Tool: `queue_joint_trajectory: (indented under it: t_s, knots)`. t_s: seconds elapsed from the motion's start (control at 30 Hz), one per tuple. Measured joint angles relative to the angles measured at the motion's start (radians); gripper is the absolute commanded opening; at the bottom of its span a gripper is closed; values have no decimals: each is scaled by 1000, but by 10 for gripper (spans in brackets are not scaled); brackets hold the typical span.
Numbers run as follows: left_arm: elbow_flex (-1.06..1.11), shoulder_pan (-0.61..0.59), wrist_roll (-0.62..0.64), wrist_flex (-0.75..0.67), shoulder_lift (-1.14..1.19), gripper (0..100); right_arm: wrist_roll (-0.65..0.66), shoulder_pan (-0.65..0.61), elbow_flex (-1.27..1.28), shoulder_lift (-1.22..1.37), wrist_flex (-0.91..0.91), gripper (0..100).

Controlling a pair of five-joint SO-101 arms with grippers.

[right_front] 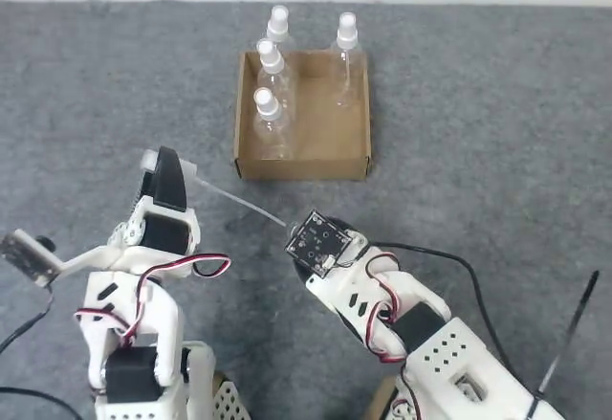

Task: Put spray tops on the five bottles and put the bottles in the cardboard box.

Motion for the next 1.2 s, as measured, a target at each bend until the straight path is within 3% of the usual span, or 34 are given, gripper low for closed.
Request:
queue_joint_trajectory:
  t_s: [0.4, 1.2]
  knots:
    - [0, 89, -12, 0, 0, 11, 0, 0, 0, 0, -8, 40]
    - [81, 100, -74, 0, 0, 11, 0, -2, 0, 0, -8, 40]
